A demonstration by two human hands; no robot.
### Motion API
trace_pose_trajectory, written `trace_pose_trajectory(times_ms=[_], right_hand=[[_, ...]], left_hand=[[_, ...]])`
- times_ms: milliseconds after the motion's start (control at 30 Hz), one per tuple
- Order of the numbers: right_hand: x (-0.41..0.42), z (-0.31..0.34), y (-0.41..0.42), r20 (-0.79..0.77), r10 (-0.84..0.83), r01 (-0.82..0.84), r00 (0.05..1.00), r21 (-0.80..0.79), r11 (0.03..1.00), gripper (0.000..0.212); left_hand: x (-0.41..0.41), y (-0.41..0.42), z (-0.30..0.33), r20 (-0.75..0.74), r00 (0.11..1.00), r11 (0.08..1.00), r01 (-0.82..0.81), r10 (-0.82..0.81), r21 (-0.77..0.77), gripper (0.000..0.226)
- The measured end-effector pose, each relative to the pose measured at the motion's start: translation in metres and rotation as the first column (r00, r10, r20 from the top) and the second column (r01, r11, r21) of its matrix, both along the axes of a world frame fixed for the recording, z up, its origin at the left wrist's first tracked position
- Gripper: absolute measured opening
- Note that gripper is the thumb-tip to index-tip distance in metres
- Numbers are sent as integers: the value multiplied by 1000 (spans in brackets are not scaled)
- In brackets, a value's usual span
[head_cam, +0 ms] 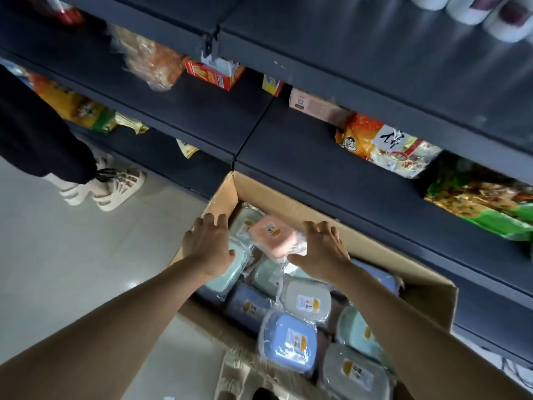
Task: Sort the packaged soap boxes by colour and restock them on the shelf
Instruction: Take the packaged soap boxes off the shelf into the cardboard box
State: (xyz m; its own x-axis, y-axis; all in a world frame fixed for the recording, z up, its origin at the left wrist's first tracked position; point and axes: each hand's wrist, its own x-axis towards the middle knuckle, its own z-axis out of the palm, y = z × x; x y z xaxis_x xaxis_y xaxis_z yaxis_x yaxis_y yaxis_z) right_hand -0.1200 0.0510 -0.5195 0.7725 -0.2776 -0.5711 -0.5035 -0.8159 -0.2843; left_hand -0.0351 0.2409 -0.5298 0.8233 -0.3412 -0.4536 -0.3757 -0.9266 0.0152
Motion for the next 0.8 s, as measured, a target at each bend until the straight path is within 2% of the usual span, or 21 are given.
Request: trace_pose_trajectory(times_ms=[167, 333, 567, 800], right_hand=[[-17, 80, -14, 44, -38, 40, 998, -44, 998, 69], [-38, 181, -31, 149, -92, 105, 985, -78, 991, 71], [-74, 314, -54, 355, -143, 230, 924, -216, 949, 66], [-121, 414, -83, 501, -190, 376, 845, -302, 876, 66]], left_hand=[[8, -22, 76, 16, 993, 990, 116, -115, -75, 58], [5, -51, 170, 53, 968, 950, 249, -244, -186, 56], [-6, -101, 302, 208, 880, 819, 474, -427, -323, 52], [-33, -153, 407, 382, 760, 672, 646, -525, -361, 54]])
